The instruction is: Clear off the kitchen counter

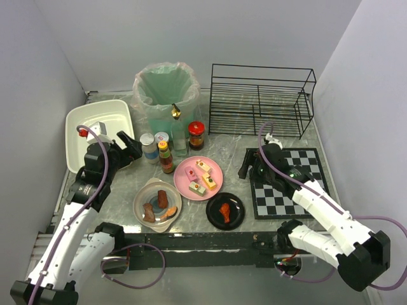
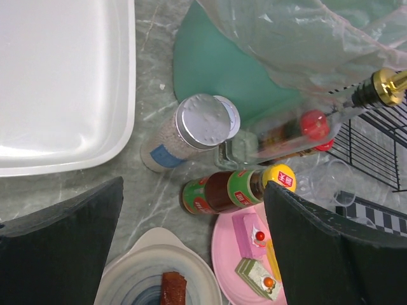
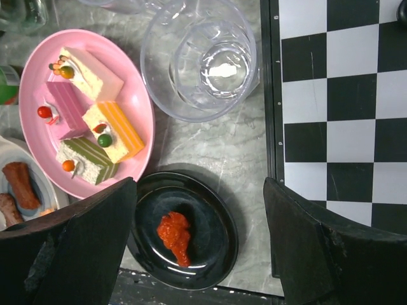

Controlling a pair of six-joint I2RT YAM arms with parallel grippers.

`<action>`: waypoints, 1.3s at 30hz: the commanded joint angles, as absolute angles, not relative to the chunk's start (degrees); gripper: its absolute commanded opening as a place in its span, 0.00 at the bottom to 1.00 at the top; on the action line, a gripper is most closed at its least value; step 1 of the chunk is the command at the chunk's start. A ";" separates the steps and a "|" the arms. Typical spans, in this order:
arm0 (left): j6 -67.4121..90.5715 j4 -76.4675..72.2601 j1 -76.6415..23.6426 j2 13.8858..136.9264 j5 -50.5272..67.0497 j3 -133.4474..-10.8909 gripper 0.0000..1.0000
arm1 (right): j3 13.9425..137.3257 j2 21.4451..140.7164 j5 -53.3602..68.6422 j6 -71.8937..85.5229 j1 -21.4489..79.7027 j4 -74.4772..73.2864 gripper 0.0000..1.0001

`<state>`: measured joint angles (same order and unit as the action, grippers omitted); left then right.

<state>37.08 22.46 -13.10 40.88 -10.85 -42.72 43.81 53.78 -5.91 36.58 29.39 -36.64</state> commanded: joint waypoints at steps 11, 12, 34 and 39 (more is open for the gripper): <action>35.42 18.54 -13.36 42.18 -7.38 -43.42 0.95 | 51.94 62.57 -15.30 31.12 28.92 -36.57 0.87; 35.42 18.54 -13.45 42.27 -7.21 -43.50 0.95 | 52.29 63.27 -14.94 30.68 28.74 -36.21 0.87; 35.68 18.90 -13.62 41.40 -7.03 -42.63 0.95 | 50.28 73.12 -9.32 29.09 22.94 -29.97 0.69; 35.68 19.07 -13.62 41.05 -6.94 -42.63 0.95 | 49.66 74.79 -9.31 29.27 23.03 -29.27 0.63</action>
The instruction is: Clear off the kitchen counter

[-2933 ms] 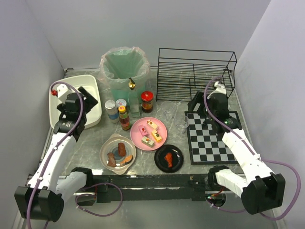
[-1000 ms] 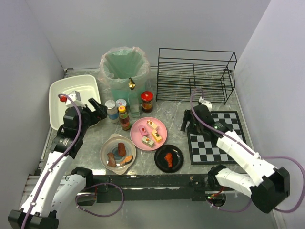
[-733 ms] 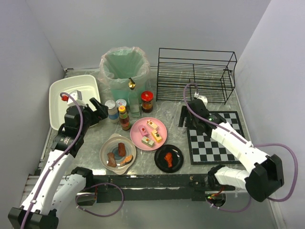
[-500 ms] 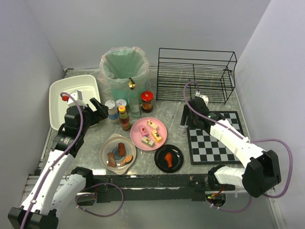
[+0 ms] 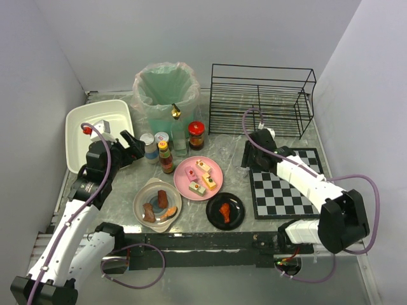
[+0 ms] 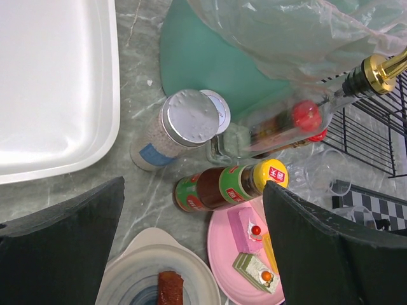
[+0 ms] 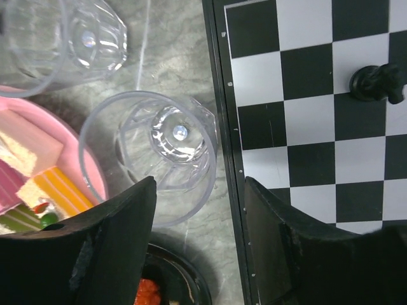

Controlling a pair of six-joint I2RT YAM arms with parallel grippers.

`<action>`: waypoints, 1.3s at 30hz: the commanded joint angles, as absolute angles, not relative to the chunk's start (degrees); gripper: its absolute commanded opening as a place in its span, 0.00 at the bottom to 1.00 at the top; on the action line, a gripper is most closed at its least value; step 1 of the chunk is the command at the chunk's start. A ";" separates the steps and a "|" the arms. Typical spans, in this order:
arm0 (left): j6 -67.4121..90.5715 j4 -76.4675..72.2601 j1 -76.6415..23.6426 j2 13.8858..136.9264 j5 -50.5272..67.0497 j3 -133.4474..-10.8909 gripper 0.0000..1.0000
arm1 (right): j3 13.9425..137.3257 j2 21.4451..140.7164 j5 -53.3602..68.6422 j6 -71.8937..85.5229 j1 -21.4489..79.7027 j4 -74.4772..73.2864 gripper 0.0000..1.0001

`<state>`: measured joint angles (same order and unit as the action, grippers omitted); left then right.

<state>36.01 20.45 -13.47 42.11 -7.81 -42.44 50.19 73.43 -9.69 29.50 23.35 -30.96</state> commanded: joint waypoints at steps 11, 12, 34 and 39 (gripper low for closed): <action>35.77 18.55 -13.89 41.49 -6.68 -42.36 0.95 | 49.92 78.66 -9.58 28.57 22.33 -27.42 0.41; 35.68 18.54 -13.89 41.48 -6.85 -42.36 0.94 | 50.10 79.18 -9.49 28.74 22.24 -27.42 0.41; 32.43 22.77 -13.97 39.21 -8.35 -56.50 0.97 | 54.49 58.91 -0.38 18.55 19.16 -30.76 0.00; 34.53 20.83 -13.89 38.32 -4.24 -61.95 0.98 | 55.72 48.62 17.64 18.71 17.31 -25.42 0.00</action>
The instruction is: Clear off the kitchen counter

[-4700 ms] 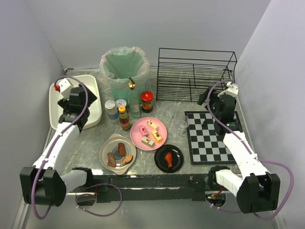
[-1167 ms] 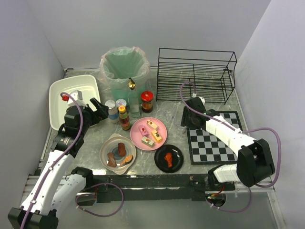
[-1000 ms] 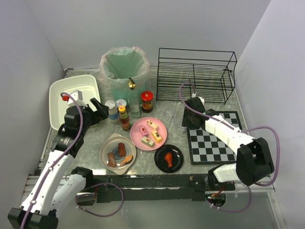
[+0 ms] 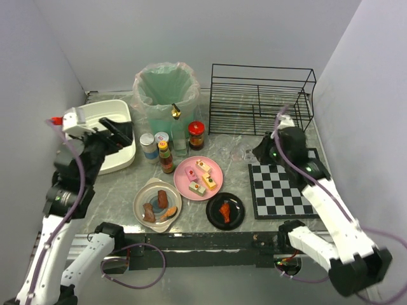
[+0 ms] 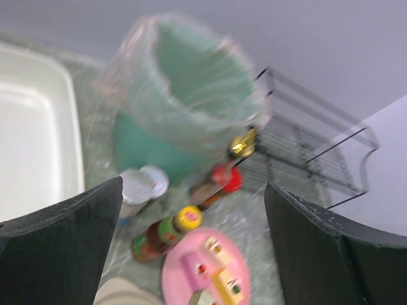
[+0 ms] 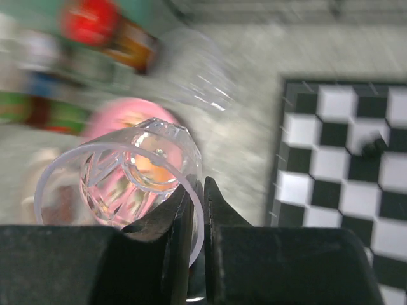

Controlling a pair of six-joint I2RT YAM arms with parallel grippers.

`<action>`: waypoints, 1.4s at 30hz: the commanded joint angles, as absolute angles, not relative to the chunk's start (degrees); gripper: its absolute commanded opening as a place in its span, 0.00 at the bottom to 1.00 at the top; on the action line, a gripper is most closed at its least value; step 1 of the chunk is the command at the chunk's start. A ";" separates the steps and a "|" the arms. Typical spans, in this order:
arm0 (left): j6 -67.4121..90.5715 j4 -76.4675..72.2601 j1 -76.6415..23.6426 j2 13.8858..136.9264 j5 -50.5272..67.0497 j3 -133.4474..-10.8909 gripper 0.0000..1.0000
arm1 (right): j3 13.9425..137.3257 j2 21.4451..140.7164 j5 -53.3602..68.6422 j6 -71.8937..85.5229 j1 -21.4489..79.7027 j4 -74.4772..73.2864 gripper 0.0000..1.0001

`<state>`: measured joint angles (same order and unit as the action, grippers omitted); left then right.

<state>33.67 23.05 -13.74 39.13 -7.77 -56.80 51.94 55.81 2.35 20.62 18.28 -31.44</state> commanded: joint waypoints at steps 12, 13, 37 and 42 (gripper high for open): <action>59.66 -12.28 -13.97 43.59 17.30 -57.74 0.98 | 58.01 50.26 42.70 43.74 17.23 15.95 0.00; 61.77 -14.13 -13.97 44.20 18.18 -57.48 0.98 | 57.83 51.32 43.50 46.21 17.23 19.48 0.00; 67.06 -34.27 -36.99 60.64 8.18 -57.74 0.99 | 62.23 62.67 42.45 57.05 19.42 34.72 0.00; 66.10 -36.47 -41.04 61.79 5.98 -57.31 0.99 | 61.61 62.40 41.84 56.16 19.42 33.75 0.00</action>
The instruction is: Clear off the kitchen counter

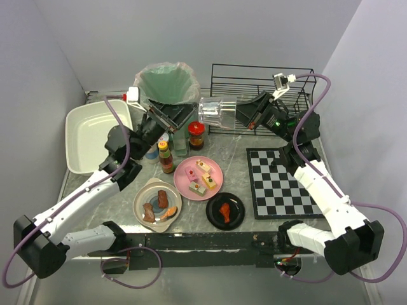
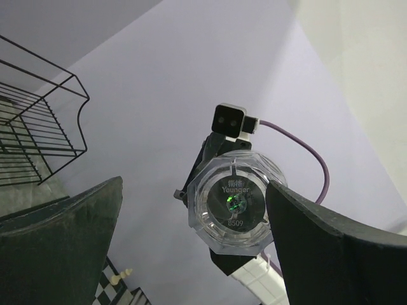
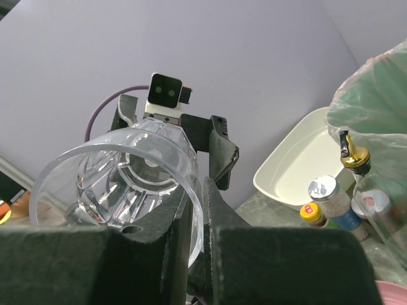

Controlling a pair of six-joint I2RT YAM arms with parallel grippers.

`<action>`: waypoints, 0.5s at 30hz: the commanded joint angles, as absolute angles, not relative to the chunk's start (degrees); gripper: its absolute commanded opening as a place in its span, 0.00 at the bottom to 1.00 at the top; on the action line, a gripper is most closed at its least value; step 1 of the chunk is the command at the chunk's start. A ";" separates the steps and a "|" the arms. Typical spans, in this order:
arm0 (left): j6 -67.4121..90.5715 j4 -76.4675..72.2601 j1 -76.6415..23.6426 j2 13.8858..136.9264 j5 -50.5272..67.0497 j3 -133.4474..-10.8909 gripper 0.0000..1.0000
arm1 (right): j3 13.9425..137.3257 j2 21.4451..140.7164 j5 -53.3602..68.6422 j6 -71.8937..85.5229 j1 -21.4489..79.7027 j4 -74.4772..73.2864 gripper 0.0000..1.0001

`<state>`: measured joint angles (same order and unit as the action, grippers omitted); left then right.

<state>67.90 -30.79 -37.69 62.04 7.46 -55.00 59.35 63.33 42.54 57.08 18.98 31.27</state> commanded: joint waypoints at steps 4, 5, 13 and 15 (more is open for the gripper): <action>65.30 -36.82 -42.45 61.44 4.40 -57.13 0.99 | 60.47 62.49 42.01 56.95 19.42 35.07 0.00; 65.30 -37.26 -42.54 61.17 4.05 -56.87 0.99 | 60.29 62.40 41.92 56.95 19.42 35.07 0.00; 67.41 -41.39 -43.33 60.65 4.31 -54.32 0.99 | 59.42 63.54 42.98 59.15 19.42 38.05 0.00; 67.59 -41.40 -43.33 60.73 4.48 -54.05 0.99 | 58.98 63.46 42.98 59.50 19.42 38.49 0.00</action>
